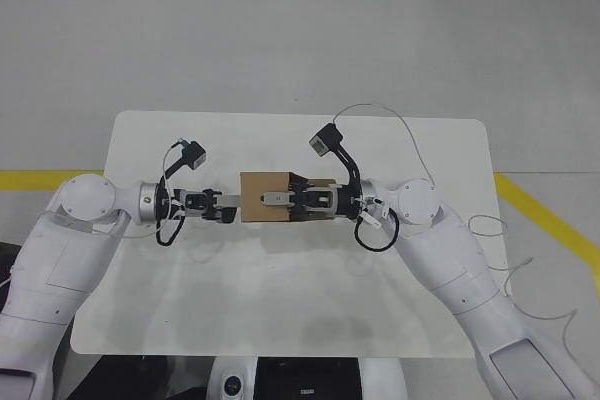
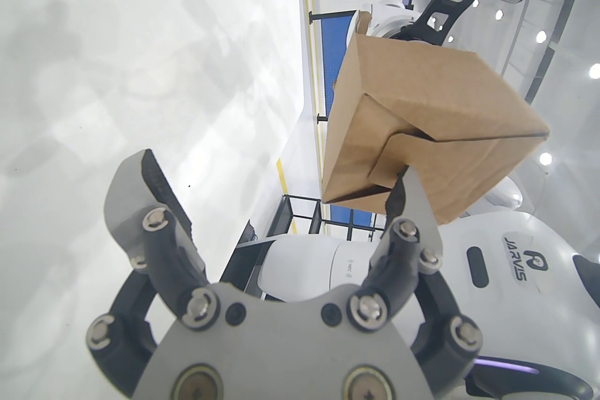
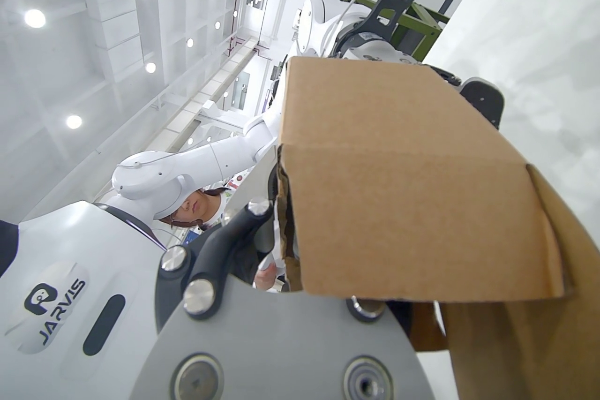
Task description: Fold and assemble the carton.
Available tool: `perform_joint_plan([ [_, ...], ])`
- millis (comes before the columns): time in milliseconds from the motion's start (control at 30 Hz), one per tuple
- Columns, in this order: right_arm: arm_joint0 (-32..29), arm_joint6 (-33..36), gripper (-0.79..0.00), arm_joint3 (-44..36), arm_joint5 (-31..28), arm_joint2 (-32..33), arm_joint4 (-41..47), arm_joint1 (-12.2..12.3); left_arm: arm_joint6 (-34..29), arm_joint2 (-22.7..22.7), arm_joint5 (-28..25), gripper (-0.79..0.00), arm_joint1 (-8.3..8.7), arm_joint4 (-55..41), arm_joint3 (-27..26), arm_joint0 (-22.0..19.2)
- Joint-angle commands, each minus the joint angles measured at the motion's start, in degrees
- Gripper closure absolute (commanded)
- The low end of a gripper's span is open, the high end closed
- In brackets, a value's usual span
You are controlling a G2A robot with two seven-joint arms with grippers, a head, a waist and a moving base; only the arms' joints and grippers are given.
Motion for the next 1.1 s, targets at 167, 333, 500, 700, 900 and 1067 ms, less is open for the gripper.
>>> perform_joint_plan([
  [167, 0.1, 0.4, 0.0, 0.2, -0.4, -0.1, 0.7, -0.2, 0.4, 0.9, -0.4, -0.785, -0.32, -0.1, -0.1, 0.1],
  [333, 0.2, 0.7, 0.0, 0.4, -0.8, -0.2, 1.2, -0.4, 0.3, 1.4, -0.3, -0.785, -0.54, -0.3, -0.1, 0.0],
  [500, 0.3, 0.7, 0.0, 0.7, -0.9, -0.3, 1.2, -0.5, 0.0, 1.8, -0.2, -0.785, -0.71, -0.4, -0.1, -0.2],
  [700, 0.3, 0.9, 0.0, 0.9, -1.0, -0.3, 1.4, -0.6, 0.0, 2.1, 0.0, -0.785, -0.89, -0.6, -0.1, -0.5],
  [900, 0.4, 1.1, 0.0, 1.1, -0.9, -0.1, 1.4, -0.6, -0.1, 2.3, 0.1, -0.785, -1.07, -0.7, -0.1, -0.7],
  [1067, 0.3, 1.1, 0.0, 1.2, -0.6, 0.1, 1.3, -0.7, -0.1, 2.4, 0.1, -0.785, -1.2, -0.8, 0.1, -0.9],
])
